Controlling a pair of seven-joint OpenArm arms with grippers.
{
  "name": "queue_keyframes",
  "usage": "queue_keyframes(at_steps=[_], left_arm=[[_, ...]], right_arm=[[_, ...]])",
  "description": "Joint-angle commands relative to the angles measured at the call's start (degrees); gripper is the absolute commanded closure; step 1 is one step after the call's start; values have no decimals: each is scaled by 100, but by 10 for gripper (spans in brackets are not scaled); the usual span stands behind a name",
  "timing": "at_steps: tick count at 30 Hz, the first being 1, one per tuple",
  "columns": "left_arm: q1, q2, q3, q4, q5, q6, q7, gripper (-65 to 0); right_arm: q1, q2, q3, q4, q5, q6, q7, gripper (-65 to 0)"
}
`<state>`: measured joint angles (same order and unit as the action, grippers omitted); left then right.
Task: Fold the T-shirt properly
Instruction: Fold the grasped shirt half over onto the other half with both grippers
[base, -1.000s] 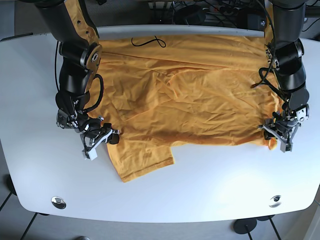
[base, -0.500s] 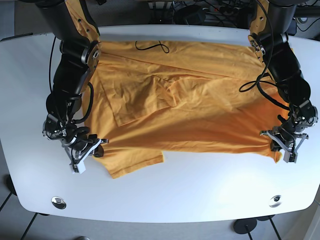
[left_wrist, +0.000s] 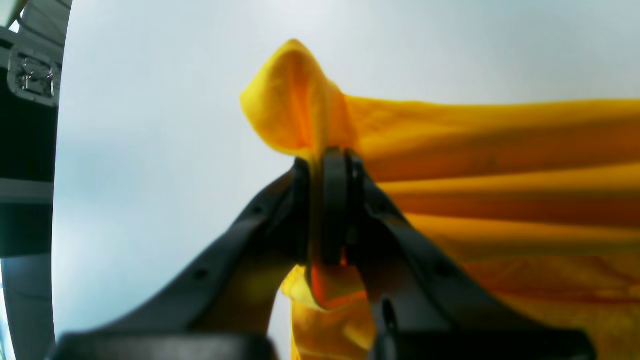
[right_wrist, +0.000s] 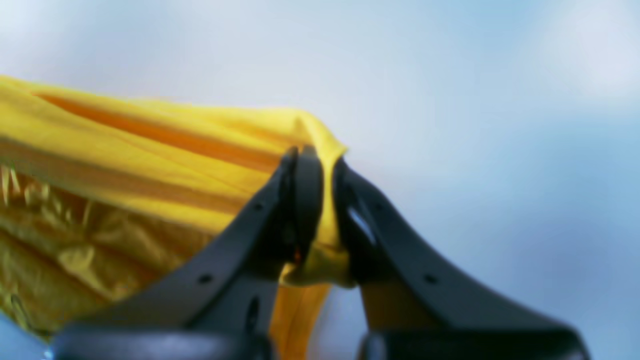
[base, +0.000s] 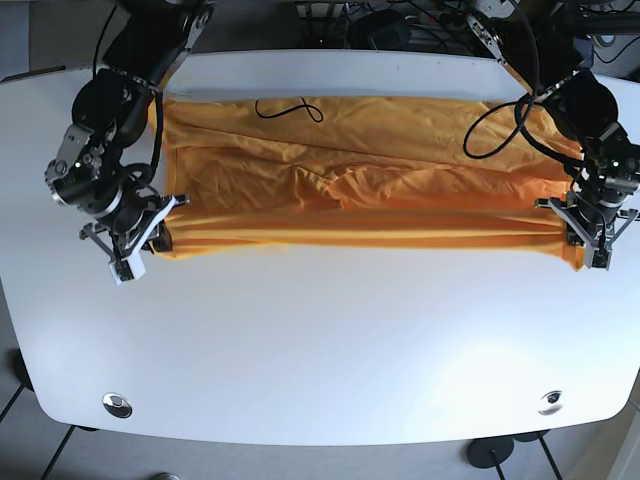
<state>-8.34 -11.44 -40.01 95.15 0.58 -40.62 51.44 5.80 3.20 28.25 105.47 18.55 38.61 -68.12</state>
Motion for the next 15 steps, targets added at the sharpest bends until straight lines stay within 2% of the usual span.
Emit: queue_keyframes(at_steps=[1, 6, 11, 12, 13, 14, 15], left_arm=[[117, -100, -47, 186, 87, 62, -41, -4], [645, -38, -522, 203, 78, 62, -50, -6], [1023, -38, -478, 221, 87, 62, -50, -13], [1111, -47, -478, 221, 87, 62, -50, -28], [1146, -47, -478, 238, 87, 62, -41, -74], [1181, -47, -478, 256, 87, 62, -41, -138], [1243, -65, -478, 256, 87, 62, -41, -251]], right_arm=[[-268, 80, 37, 323, 58, -41, 91, -16], [-1007, 71, 195, 358, 260, -41, 126, -19], [-1262, 97, 204, 385, 260, -41, 117, -25], [-1341, 115, 204, 394, 260, -41, 117, -60], [-1411, 115, 204, 394, 260, -32, 117, -114], [-1499, 115, 204, 402, 260, 3, 100, -185], [-1622, 115, 204, 446, 304, 11, 108, -296]])
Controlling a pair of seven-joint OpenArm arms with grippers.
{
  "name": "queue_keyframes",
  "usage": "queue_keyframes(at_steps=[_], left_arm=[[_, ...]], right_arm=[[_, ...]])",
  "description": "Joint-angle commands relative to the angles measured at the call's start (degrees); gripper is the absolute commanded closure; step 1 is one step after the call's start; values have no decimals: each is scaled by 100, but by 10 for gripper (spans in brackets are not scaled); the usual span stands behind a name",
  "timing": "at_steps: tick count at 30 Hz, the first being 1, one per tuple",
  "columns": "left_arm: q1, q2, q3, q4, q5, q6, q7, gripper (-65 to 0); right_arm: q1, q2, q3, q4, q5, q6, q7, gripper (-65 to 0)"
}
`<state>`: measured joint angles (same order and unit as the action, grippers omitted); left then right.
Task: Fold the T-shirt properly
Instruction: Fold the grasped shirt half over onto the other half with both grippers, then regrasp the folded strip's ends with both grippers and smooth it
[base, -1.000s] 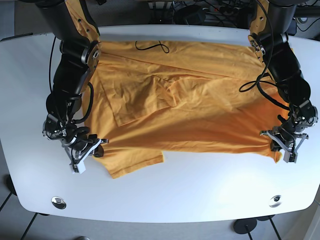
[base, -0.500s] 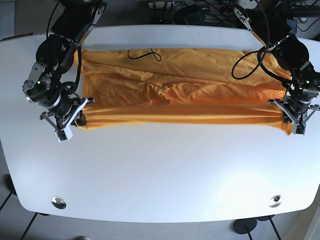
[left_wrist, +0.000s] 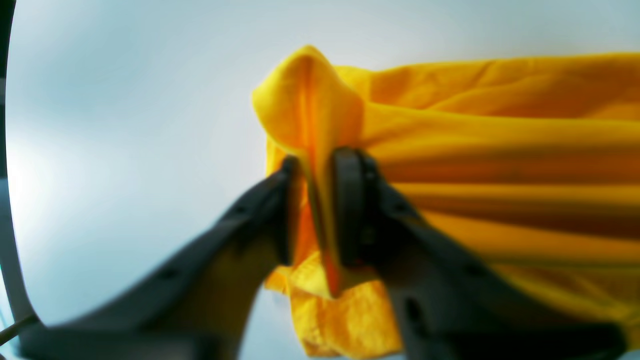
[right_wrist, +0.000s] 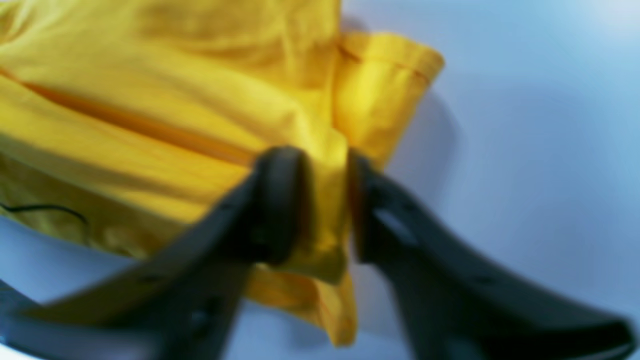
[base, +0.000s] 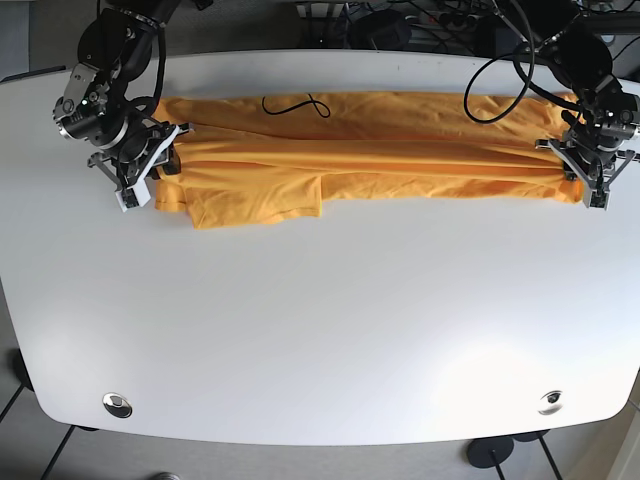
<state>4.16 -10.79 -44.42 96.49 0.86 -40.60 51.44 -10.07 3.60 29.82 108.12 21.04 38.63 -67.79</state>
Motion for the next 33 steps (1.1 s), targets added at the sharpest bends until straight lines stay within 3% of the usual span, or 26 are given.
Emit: queue_keyframes(at_steps=[1, 2, 3, 7, 9, 11, 13, 17, 20, 26, 29, 33], left_arm=[[-8, -130, -45, 123, 59, 60, -41, -321], [-8, -139, -72, 131, 59, 60, -41, -374], [-8, -148, -72, 149, 59, 60, -41, -386], [19, -148, -89, 1037, 41, 60, -41, -385], [80, -130, -89, 1556, -108, 60, -41, -385], [107, -121, -89, 1635, -504, 60, -41, -385], [151, -104, -45, 1617, -856, 60, -41, -385], [247, 11, 341, 1257, -900, 60, -41, -385], [256, 11, 376, 633, -900, 60, -67, -383], [265, -262, 183, -396, -908, 60, -348, -383], [476, -271, 130, -440, -908, 60, -559, -383], [537, -262, 122, -589, -908, 60, -682, -383]], right_arm=[[-106, 76, 90, 279, 178, 9, 84, -358], [-220, 76, 204, 349, 353, 9, 84, -407], [-325, 84, 389, 446, 767, 9, 84, -445], [-378, 322, 802, 551, 1839, -35, 84, -452], [-158, 436, 802, 551, 2076, -52, 84, -452], [123, 480, 793, 534, 1971, -52, 84, -452], [527, 462, 662, 331, 1470, -52, 58, -452], [1178, 436, 2, -416, 503, -52, 84, -452], [1609, 278, -174, -1295, 90, -52, 111, -452], [2066, 181, -218, -2781, 134, -35, 462, -452], [2066, 84, -226, -2895, 222, -8, 480, -452], [2048, -47, -745, -2895, 248, -43, 506, -450]])
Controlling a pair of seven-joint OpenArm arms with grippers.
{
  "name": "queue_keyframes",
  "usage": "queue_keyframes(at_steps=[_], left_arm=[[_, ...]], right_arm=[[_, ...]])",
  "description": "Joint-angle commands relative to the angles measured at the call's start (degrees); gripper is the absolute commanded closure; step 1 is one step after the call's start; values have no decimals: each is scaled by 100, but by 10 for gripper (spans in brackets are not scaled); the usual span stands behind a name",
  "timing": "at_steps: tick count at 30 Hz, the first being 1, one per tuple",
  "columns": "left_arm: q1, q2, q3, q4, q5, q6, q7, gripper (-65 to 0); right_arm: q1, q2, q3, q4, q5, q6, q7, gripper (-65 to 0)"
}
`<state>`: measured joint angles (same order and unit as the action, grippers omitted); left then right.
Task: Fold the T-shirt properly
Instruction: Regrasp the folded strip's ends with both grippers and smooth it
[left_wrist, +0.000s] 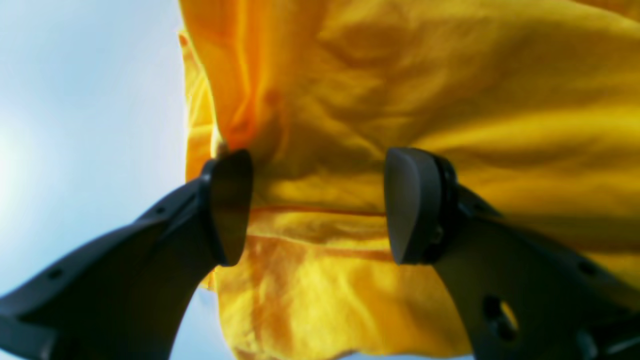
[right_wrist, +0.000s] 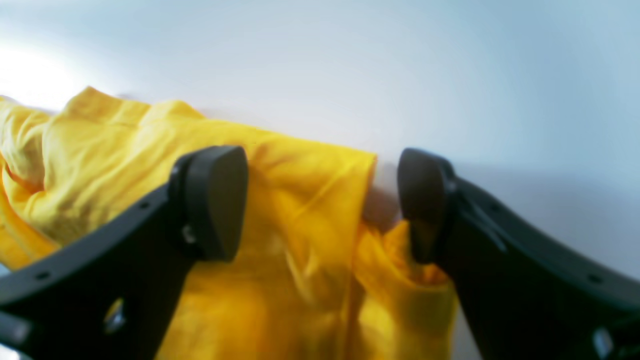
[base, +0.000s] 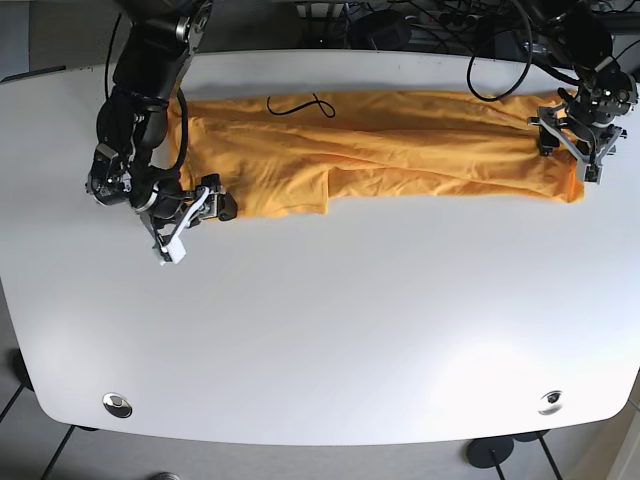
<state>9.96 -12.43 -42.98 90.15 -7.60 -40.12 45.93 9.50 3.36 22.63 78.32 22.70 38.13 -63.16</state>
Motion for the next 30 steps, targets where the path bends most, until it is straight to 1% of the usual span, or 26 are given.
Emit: queue_keyframes(at_steps=[1, 2, 4, 6, 7, 8, 12, 20, 23, 27, 30], left_arm=[[-42, -89, -23, 0, -62, 12, -132, -383], [-42, -89, -23, -8, -62, 12, -132, -383], [-42, -89, -23, -8, -62, 12, -132, -383], [-42, -81, -5, -8, -62, 12, -132, -383], [-42, -72, -5, -17, -62, 12, -132, -383], [-42, -72, -5, -17, -62, 12, -132, -383], [-42, -72, -5, -17, -62, 12, -132, -383], [-42, -72, -5, -35, -54, 12, -132, -383], [-59, -89, -5, -298, -54, 12, -132, -383], [-51, -107, -14, -483, -62, 12, -132, -383], [-42, -107, -14, -465, -62, 12, -132, -383]], right_arm=[[92, -111, -35, 84, 82, 7, 61, -431], [92, -164, -35, 84, 55, 7, 140, -393], [92, -173, -44, 75, 47, 7, 254, -285], [92, -190, -44, 66, 38, 7, 254, -109], [92, -190, -44, 93, 64, 7, 263, -41], [92, -190, -44, 102, 73, 7, 263, -19], [-57, -190, -8, 594, 82, 7, 263, -22], [-901, -217, -8, 2299, 91, 7, 254, -22], [-1279, -217, 0, 2818, 91, 7, 236, -22], [-1798, -208, 27, 3038, 82, 7, 263, -22], [-1947, -208, 370, 3020, 82, 24, 263, -22]])
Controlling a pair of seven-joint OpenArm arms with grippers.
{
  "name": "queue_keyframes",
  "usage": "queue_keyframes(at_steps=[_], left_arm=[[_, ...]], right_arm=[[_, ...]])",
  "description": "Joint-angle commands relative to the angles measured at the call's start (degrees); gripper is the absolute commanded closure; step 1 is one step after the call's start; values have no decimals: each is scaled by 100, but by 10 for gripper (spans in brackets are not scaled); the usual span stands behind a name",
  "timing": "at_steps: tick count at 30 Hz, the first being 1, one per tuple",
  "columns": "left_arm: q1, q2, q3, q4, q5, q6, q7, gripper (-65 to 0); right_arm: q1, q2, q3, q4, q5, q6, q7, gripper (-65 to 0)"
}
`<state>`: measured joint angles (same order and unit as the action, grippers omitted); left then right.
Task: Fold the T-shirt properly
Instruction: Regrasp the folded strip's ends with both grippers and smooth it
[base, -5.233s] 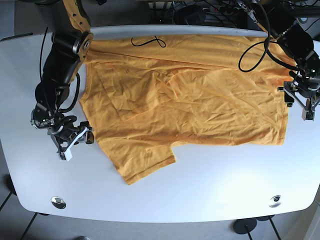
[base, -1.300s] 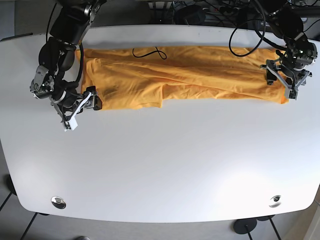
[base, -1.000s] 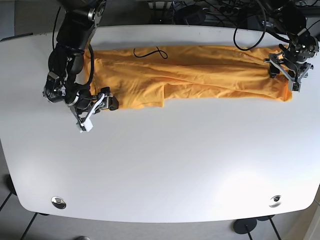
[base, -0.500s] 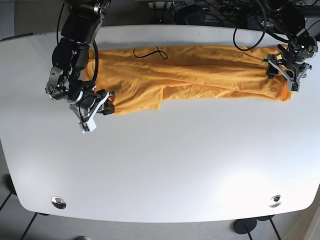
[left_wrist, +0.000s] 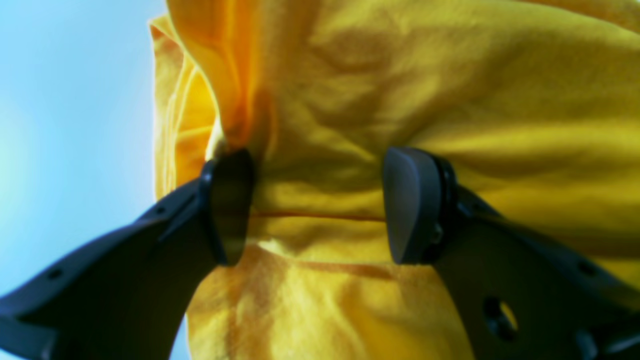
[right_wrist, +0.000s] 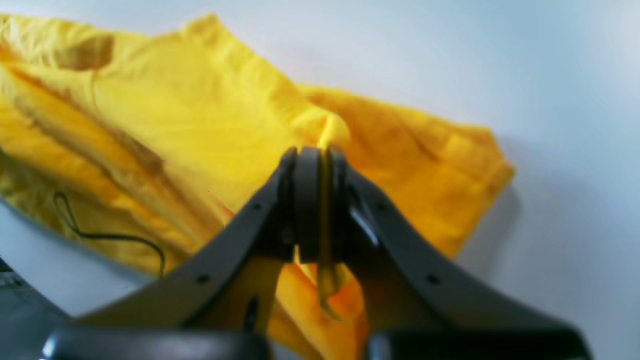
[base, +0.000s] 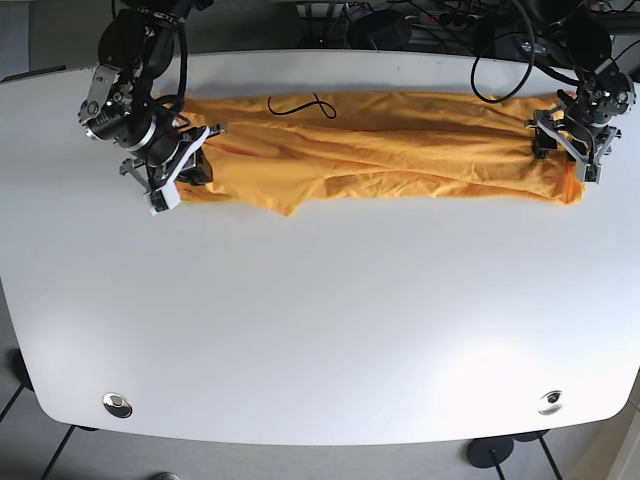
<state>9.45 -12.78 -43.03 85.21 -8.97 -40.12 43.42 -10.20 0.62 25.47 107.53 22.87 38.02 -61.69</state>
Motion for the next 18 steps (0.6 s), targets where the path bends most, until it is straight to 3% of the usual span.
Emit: queue_keyframes(at_steps=[1, 5, 8, 10, 12, 14, 16, 18], left_arm=[[9, -72, -10, 29, 75, 12, 120, -383], [0, -72, -18, 37, 40, 12, 120, -383], [-18, -133, -27, 37, 31, 12, 120, -383], [-18, -133, -27, 37, 31, 12, 128, -383], [-27, -133, -27, 46, 31, 12, 128, -383], [-44, -133, -18, 46, 31, 12, 128, -383], [-88, -133, -18, 178, 31, 12, 128, -383], [-88, -133, -18, 380, 31, 12, 137, -383]], right_arm=[[-31, 74, 129, 100, 38, 53, 116, -24], [-233, 338, 147, 100, 29, 53, 125, -27], [-242, 346, 156, 109, 12, 18, 160, -36], [-251, 338, 279, 171, 12, 18, 363, -122], [-251, 311, 411, 267, 29, 18, 582, -295], [-251, 303, 437, 496, 64, 27, 697, -403], [-259, 294, 376, 777, 126, 97, 688, -417], [-268, 215, 376, 768, 557, 198, 635, -379]])
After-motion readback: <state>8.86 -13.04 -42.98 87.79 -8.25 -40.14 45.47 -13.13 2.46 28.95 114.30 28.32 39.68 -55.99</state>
